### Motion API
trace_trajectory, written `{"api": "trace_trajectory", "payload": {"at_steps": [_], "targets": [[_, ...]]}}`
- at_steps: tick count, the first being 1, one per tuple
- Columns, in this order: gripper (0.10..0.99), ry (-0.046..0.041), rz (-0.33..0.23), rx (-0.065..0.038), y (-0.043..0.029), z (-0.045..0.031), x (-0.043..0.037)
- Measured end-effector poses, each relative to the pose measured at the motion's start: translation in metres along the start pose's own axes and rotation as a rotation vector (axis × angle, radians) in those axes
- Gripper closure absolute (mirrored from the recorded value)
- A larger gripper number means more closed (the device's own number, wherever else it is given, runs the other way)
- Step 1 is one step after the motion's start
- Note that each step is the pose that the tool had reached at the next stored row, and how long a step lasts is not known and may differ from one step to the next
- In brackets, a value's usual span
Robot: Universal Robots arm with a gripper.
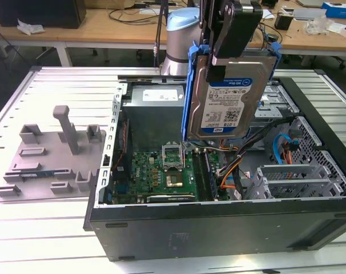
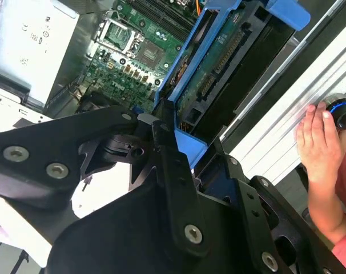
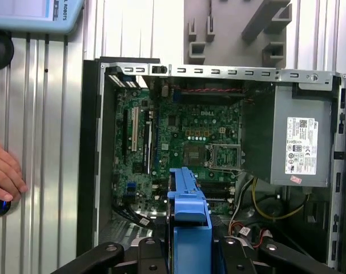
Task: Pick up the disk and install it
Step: 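Insert the disk into the insertion slot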
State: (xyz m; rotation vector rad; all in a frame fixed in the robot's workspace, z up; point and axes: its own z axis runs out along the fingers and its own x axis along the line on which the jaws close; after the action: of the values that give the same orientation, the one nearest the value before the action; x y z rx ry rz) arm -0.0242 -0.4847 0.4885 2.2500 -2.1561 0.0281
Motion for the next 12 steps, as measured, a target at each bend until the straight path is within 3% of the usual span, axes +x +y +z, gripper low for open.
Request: {"api": "trace_trajectory", "payload": {"at_steps": [12], "targets": [[0.718,-0.0004,0.000,0.000,-0.0010,0.0000,0.0000]]}}
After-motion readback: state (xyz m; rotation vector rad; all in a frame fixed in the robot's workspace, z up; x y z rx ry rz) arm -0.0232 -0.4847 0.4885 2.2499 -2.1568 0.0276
